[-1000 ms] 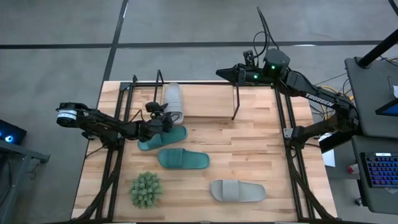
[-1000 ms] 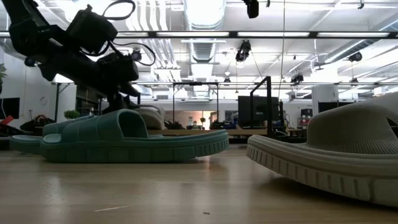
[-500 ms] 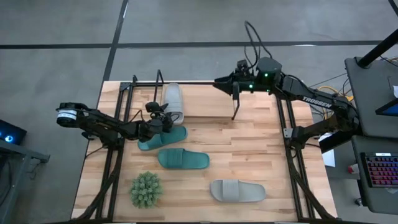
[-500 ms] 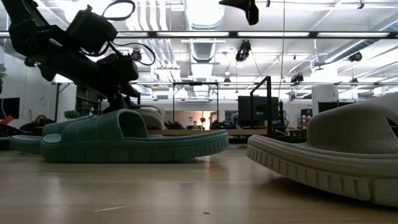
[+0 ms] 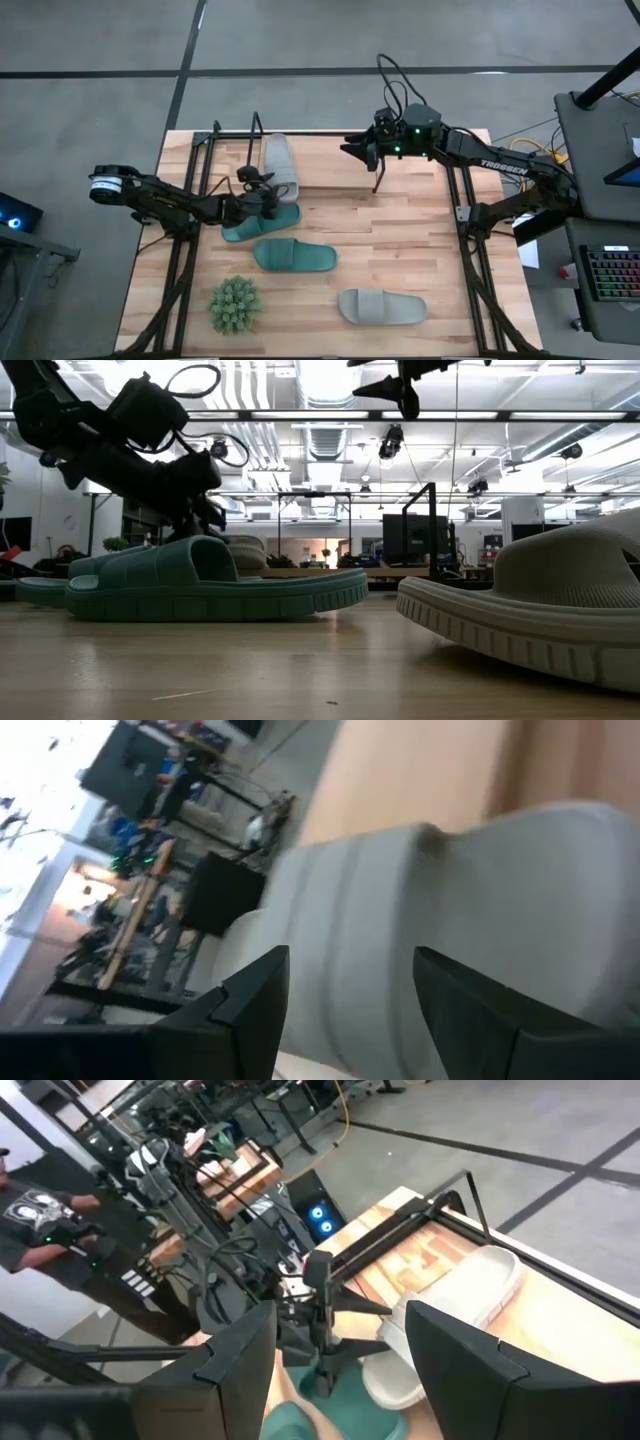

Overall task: Pick and place slides into the shelf
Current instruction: Put the top gray slipper on the shelf, then put the gray slipper on the shelf

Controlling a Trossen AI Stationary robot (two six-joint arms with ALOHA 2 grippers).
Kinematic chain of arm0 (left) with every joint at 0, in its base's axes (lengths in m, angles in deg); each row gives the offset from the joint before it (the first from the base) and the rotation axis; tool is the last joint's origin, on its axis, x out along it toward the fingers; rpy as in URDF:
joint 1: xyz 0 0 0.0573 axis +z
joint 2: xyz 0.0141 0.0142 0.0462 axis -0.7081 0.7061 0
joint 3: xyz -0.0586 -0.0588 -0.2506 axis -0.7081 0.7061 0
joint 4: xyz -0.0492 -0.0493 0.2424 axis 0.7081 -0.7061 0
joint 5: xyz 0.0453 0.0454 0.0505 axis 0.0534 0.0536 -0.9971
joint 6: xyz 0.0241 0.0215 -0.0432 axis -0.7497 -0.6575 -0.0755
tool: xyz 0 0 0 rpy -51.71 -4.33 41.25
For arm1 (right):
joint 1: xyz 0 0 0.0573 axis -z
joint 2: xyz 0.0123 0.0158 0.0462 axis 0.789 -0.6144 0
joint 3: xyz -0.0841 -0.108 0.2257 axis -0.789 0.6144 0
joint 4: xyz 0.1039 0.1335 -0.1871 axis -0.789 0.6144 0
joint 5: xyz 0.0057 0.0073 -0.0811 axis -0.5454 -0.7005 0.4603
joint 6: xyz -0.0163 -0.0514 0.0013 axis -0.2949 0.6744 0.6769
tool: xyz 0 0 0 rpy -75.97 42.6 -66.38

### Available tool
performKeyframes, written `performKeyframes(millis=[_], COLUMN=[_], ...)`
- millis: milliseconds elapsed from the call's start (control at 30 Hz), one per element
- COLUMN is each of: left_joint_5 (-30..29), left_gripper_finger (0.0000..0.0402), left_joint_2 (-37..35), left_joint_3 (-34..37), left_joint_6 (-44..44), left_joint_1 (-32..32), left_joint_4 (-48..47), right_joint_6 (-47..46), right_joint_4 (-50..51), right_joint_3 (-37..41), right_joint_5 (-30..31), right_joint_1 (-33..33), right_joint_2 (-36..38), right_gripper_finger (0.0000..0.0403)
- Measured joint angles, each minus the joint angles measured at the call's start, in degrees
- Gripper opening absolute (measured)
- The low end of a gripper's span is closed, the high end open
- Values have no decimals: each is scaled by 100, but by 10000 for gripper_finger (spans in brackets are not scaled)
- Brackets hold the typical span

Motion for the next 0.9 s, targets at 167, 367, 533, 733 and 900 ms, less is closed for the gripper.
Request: performKeyframes(millis=[167, 367, 533, 733, 900], left_joint_5=[30, 13, 132, 575, 572], left_gripper_finger=[199, 199, 199, 199, 199], left_joint_2=[-7, -194, -508, -989, -1367], left_joint_3=[0, 0, 0, 0, 0], left_joint_6=[0, -9, -52, -47, -16], left_joint_1=[-2, -2, -5, -7, -14], left_joint_4=[-160, -198, -243, -775, -1189], right_joint_6=[-2, -67, -89, -108, -122], right_joint_4=[-29, -60, -56, -51, -49], right_joint_3=[7, 7, 7, -3, -3], right_joint_5=[1, -2, -2, -4, -6], right_joint_1=[-2, -6, -11, -10, -11], right_joint_2=[0, 0, 0, 0, 0], right_gripper_finger=[215, 215, 215, 215, 215])
